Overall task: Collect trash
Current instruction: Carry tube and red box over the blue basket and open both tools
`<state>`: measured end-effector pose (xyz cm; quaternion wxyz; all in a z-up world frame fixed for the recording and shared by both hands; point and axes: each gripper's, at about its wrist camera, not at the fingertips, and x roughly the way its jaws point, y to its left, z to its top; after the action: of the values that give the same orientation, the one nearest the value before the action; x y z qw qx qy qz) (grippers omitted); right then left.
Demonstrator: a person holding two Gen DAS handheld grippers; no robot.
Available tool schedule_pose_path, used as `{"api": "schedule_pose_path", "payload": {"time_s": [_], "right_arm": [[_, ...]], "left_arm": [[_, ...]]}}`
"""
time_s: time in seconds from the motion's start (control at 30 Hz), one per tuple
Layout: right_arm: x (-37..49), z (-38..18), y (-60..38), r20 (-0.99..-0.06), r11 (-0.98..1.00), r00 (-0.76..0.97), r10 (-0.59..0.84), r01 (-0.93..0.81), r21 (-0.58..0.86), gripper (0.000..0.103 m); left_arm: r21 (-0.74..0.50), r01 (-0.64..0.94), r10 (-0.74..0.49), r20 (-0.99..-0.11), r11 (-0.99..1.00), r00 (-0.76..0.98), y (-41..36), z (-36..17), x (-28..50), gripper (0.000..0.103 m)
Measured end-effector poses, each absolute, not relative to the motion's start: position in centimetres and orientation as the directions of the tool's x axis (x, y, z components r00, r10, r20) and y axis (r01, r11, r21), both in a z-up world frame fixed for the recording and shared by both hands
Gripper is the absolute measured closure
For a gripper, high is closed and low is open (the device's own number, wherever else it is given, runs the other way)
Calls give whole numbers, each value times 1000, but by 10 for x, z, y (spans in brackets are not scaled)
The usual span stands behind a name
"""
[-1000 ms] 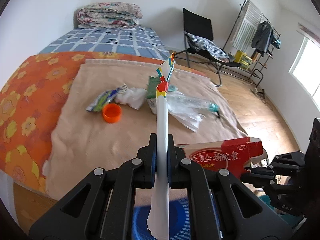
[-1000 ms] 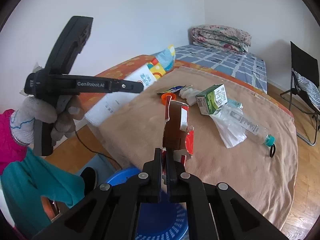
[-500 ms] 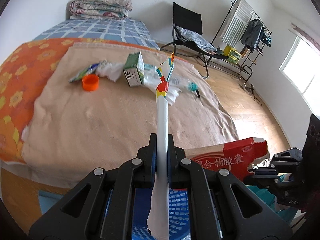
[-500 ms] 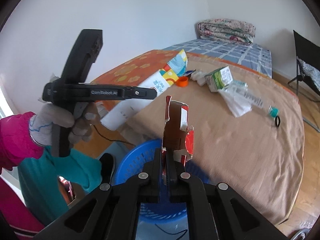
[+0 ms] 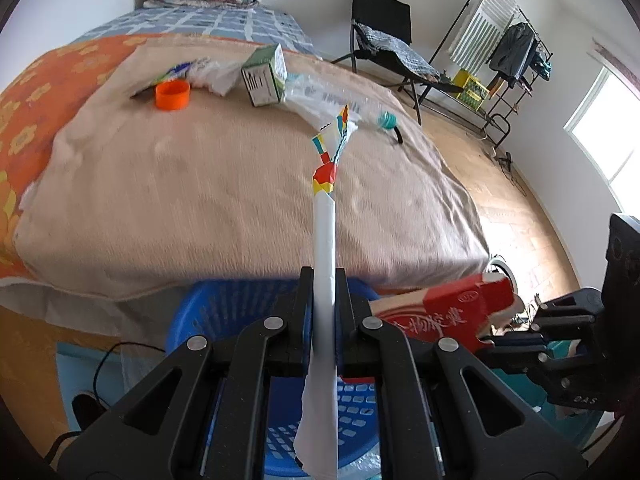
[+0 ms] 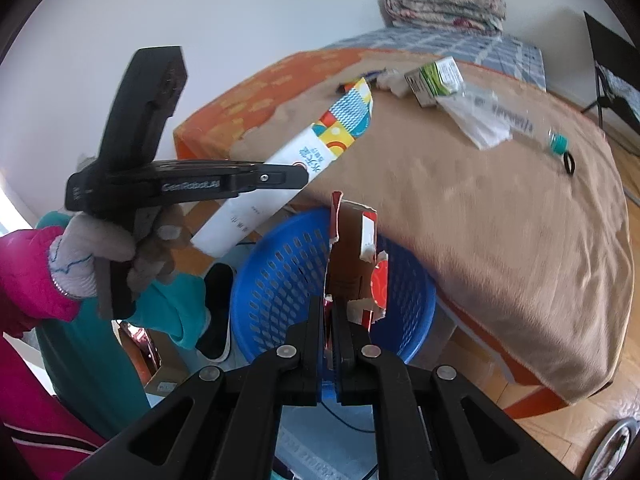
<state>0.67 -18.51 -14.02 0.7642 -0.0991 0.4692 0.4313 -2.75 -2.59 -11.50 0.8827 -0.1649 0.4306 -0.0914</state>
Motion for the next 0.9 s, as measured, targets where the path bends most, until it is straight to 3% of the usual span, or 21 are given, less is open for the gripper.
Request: {"api": "schedule_pose_path", "payload": {"time_s": [0.33,0.37,0.4,0.43,0.5,0.6,0.77,0.9], "right_arm": [[10,-151,-179,-826,615,153,542,-743,266,95],[10,-151,-179,-825,617,156,544,-741,266,86],[10,-150,-180,-823,618,157,546,-739,269,81],[11,-150,-179,-821,619,160,548,-738,269,73],[12,-149,-178,-821,620,163,547,-738,267,71],[13,-149,-178,-823,627,169,542,-733,263,64],[15,-146,-180,-822,644,198,534,-725,245,38],[17,-145,-180,-821,658,217,528,-715,235,27]], "left_arm": [[-383,12,-319,-751,924,578,-27,-127,-31,96],[-383,9,-318,-754,924,576,-26,-127,-32,96],[-382,5,-316,-756,924,573,-26,-128,-32,88],[-380,-1,-312,-759,925,571,-25,-129,-32,72],[-383,-8,-308,-754,924,580,-23,-128,-33,54],[-374,-10,-298,-756,928,583,-23,-127,-33,54],[-371,-13,-293,-756,929,585,-22,-127,-33,54],[-371,-15,-292,-755,928,587,-21,-127,-33,54]]}}
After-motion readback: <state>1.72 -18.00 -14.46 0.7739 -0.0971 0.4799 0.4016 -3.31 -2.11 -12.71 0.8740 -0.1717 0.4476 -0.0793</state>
